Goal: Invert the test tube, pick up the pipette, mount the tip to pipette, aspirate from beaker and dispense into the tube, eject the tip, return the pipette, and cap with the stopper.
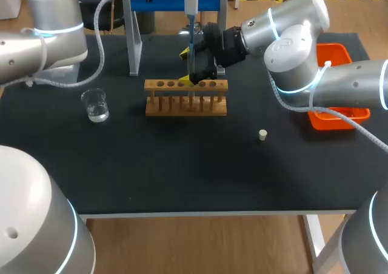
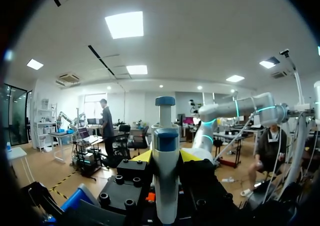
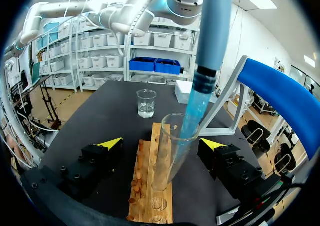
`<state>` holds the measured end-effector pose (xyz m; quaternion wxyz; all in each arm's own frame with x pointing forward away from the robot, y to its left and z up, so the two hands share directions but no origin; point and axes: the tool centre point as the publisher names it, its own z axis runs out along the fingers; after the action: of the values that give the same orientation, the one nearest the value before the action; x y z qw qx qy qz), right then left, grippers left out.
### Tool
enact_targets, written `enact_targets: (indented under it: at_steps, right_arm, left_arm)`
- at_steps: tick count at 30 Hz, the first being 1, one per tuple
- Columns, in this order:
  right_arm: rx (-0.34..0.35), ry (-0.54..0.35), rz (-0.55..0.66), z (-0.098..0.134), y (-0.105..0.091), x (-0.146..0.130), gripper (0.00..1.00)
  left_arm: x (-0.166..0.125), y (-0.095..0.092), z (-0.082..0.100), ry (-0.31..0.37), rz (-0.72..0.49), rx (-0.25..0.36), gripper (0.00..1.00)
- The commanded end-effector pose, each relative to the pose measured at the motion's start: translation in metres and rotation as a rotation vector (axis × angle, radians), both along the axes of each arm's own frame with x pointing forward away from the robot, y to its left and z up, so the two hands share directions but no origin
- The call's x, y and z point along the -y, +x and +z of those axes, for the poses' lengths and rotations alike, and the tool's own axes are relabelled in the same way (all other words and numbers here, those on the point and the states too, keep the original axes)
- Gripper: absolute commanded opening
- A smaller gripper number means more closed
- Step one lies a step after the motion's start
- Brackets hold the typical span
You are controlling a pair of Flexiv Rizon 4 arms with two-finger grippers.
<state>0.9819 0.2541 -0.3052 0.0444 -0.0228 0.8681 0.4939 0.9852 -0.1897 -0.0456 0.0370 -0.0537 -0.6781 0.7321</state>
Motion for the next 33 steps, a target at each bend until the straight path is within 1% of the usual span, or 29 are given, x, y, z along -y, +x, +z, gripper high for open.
enact_targets:
  at_steps: [1, 6, 7, 18, 21, 25, 33]
  right_arm:
    - [-0.001, -0.002, 0.002, 0.0008, 0.0003, 0.0009, 1.00]
    - [-0.001, -0.002, 0.002, 0.0008, 0.0003, 0.0009, 1.00]
    - [-0.001, -0.002, 0.002, 0.0008, 0.0003, 0.0009, 1.00]
    - [-0.001, -0.002, 0.002, 0.0008, 0.0003, 0.0009, 1.00]
    - [-0.001, -0.002, 0.002, 0.0008, 0.0003, 0.0009, 1.00]
    - [-0.001, -0.002, 0.002, 0.0008, 0.0003, 0.0009, 1.00]
    - [-0.001, -0.002, 0.002, 0.0008, 0.0003, 0.0009, 1.00]
  left_arm:
    - [-0.0001, 0.0000, -0.0033, -0.006, -0.004, 0.004, 0.00]
    - [0.0003, -0.0010, -0.0050, -0.002, -0.008, 0.012, 0.00]
    - [0.0006, -0.0016, -0.0053, -0.002, -0.013, 0.023, 0.00]
    - [0.0017, -0.0070, -0.0077, -0.002, -0.026, 0.059, 0.00]
    - [0.0015, -0.0079, -0.0083, -0.003, -0.028, 0.059, 0.00]
    - [0.0014, -0.0081, -0.0109, 0.003, -0.029, 0.029, 0.00]
    - [0.0015, -0.0084, -0.0124, 0.003, -0.028, 0.023, 0.00]
